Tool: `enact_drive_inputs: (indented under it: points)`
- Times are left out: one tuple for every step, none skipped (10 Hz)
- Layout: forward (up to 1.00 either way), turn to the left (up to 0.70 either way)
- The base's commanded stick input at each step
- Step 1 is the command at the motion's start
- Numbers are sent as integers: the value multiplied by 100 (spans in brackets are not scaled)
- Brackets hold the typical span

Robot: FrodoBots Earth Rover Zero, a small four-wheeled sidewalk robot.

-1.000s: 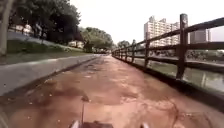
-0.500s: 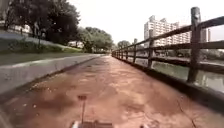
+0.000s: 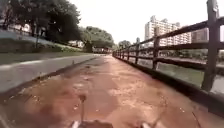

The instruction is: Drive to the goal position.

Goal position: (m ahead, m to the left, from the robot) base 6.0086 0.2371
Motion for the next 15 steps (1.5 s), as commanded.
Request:
enact_drive_inputs:
  points:
    - [70,0]
    - [70,0]
    - [70,0]
    - [70,0]
    - [70,0]
    - [70,0]
    - [70,0]
    - [70,0]
    - [70,0]
    - [70,0]
    - [70,0]
    - [70,0]
    - [70,0]
    - [70,0]
    - [70,0]
